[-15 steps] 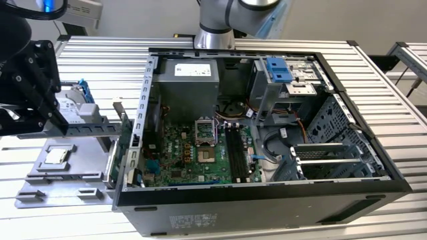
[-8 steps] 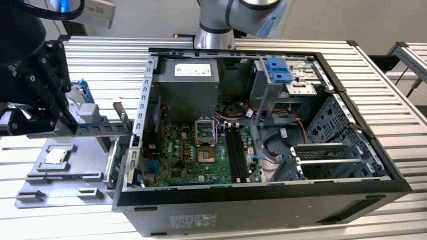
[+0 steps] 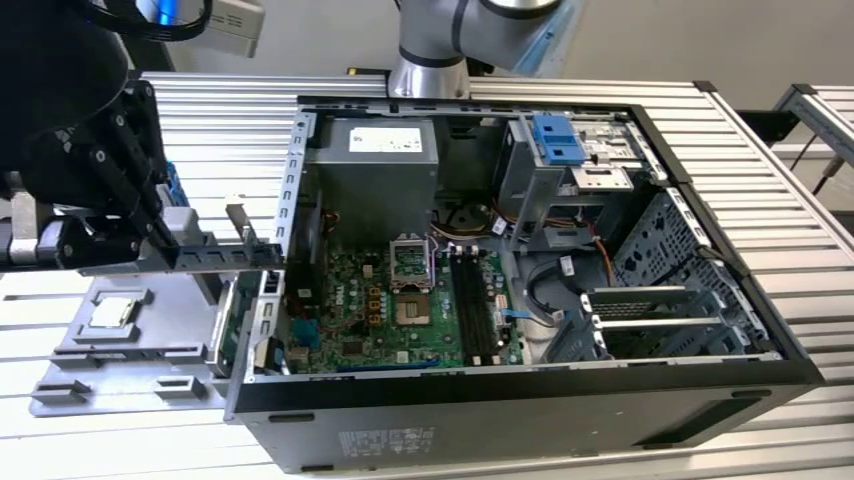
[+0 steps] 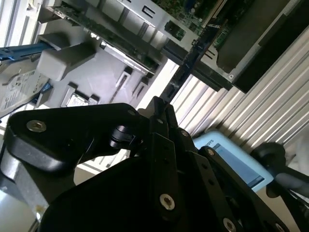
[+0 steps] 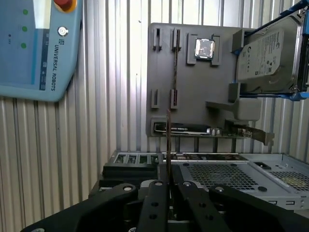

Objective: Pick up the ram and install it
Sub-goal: 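Pick up the ram and move it above insertion slot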

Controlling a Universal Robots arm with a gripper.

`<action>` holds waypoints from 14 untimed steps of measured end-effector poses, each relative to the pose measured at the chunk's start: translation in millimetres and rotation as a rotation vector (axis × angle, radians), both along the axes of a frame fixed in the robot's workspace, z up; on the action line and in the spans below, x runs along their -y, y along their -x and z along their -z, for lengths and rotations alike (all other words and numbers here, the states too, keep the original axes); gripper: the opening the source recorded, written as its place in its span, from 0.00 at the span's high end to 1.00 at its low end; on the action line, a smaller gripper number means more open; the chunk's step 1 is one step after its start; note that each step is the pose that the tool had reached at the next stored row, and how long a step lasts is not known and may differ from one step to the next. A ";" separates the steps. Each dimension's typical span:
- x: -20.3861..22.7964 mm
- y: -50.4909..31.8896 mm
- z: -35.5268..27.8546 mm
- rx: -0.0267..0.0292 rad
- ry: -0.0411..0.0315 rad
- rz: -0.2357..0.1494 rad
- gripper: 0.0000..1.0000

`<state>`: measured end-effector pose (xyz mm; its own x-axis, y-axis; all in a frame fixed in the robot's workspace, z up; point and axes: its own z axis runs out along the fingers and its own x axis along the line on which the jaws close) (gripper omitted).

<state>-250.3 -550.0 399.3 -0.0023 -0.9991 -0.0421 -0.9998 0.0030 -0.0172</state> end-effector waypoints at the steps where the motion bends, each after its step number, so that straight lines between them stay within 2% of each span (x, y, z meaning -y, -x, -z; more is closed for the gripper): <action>1: 0.0 -2.1 0.0 0.0000 0.0000 0.000 1.00; 14: -0.1 -28.6 0.0 0.0000 0.0000 0.000 1.00</action>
<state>-221.7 -549.9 399.3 -0.0019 -0.9991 -0.0421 -0.9998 0.0026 -0.0172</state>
